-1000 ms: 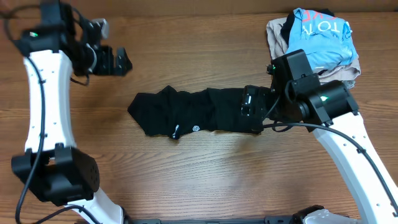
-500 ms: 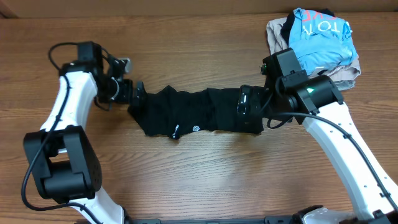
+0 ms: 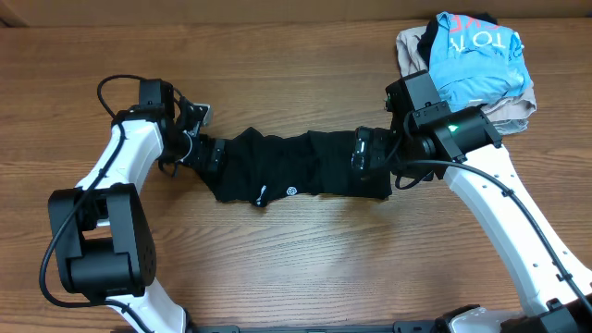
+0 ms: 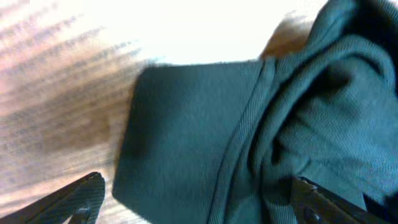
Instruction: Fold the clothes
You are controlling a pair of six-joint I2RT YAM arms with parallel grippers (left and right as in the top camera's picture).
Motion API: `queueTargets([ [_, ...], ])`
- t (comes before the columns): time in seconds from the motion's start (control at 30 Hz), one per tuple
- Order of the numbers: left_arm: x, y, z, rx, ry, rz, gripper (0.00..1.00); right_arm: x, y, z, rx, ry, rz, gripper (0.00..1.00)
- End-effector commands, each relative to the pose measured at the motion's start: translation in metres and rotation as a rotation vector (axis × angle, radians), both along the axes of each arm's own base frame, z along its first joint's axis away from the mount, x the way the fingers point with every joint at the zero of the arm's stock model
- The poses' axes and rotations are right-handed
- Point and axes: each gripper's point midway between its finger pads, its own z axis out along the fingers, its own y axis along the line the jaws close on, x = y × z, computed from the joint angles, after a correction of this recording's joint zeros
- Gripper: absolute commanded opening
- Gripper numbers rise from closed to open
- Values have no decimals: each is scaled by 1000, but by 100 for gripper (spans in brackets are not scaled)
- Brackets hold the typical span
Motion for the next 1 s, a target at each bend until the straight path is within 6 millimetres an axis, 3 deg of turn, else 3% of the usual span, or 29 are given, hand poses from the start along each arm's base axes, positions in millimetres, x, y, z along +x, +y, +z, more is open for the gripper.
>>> queueTargets([
  [0.0, -5, -17, -12, 13, -4, -70, 93, 0, 0, -1, -11, -4, 6, 100],
  [0.17, -7, -44, -25, 16, -45, -144, 91, -1, -1, -2, -12, 0, 6, 100],
  [0.27, -10, -49, -31, 39, -47, -162, 84, -1, -1, -2, -12, 0, 6, 100],
  [0.33, -10, -44, -33, 71, -45, -152, 68, -1, -1, -2, -12, 0, 6, 100],
  [0.4, -9, -37, -34, 101, -42, -129, 40, 0, -1, -2, -11, -1, 6, 96],
  [0.47, -7, -26, -34, 133, -38, -79, 18, 1, 0, -1, -10, -5, 6, 86],
  [0.53, -3, -19, -33, 150, -39, -35, 4, 2, 0, -1, -7, -11, 6, 71],
  [0.57, 0, -16, -30, 154, -43, -25, 4, 3, 1, -1, -6, -15, 6, 65],
  [0.6, 3, -14, -25, 155, -45, -18, 4, 5, 2, 0, -3, -22, 6, 52],
  [0.67, 11, -8, -12, 182, -50, -11, 4, 9, 4, 0, 8, -37, 4, 16],
  [0.7, 15, -4, -4, 206, -51, -4, 4, 12, 6, 0, 19, -45, 5, 7],
  [0.87, 32, 4, 46, 256, -57, 8, 4, 30, 33, -15, 128, -65, 46, 4],
  [0.97, 37, 3, 73, 256, -68, 1, 4, 42, 46, -38, 164, -53, 40, 4],
])
